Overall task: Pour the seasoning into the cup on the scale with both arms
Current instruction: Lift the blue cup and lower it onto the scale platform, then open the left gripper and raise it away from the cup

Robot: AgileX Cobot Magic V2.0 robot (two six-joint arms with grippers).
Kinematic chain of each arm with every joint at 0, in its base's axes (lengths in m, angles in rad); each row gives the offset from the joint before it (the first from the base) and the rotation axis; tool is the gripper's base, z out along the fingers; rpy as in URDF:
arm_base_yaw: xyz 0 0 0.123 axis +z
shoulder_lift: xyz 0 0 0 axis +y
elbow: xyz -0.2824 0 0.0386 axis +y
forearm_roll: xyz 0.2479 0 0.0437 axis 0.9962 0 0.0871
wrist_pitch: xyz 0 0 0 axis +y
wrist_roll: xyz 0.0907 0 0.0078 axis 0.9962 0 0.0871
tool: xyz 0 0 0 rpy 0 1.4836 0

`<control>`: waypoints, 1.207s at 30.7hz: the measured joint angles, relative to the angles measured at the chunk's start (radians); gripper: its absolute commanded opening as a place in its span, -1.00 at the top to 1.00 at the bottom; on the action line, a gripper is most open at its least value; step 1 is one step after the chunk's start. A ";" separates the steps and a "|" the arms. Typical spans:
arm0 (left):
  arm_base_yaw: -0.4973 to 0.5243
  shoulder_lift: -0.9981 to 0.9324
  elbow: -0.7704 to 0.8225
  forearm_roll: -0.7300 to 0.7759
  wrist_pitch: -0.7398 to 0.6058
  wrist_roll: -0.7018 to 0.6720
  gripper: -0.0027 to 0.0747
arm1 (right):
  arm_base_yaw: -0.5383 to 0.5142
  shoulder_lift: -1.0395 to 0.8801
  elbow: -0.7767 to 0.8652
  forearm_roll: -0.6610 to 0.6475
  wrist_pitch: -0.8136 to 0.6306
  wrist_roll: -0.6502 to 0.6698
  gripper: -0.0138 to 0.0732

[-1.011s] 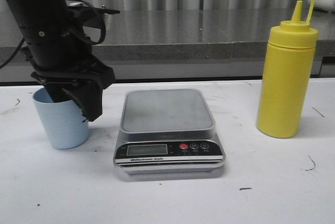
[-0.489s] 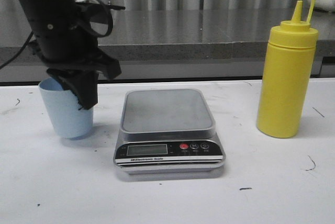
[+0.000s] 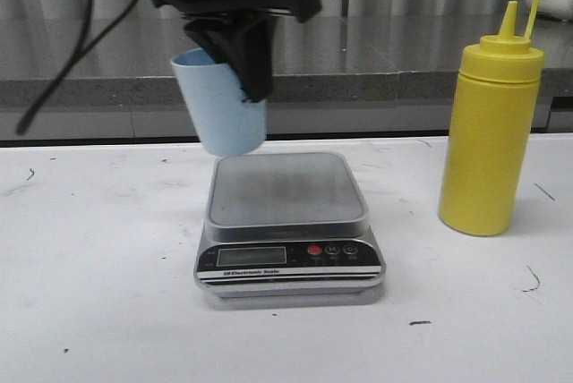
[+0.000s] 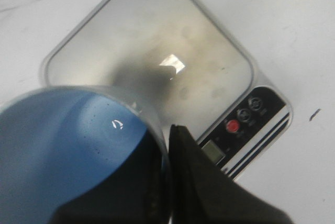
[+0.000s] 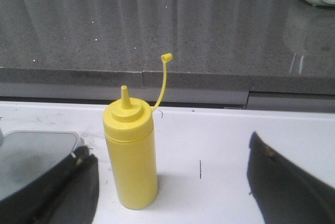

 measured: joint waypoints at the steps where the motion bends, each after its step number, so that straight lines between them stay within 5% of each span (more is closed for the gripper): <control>1: -0.011 0.017 -0.015 -0.002 0.000 0.000 0.98 | 0.000 0.000 0.000 0.000 0.000 0.000 -0.69; 11: -0.049 0.132 -0.080 -0.005 -0.011 0.000 0.91 | 0.000 0.000 0.000 0.000 0.000 0.000 -0.69; 24: -0.051 0.136 -0.093 -0.005 -0.017 0.000 -0.30 | 0.000 0.000 0.000 0.000 0.000 0.000 -0.69; 33: -0.051 0.136 -0.229 0.013 0.137 0.000 -0.21 | 0.000 0.000 0.000 0.000 0.000 0.000 -0.69; 37: -0.051 0.128 -0.282 0.019 0.143 0.000 0.02 | 0.000 0.000 0.000 0.000 0.000 0.000 -0.69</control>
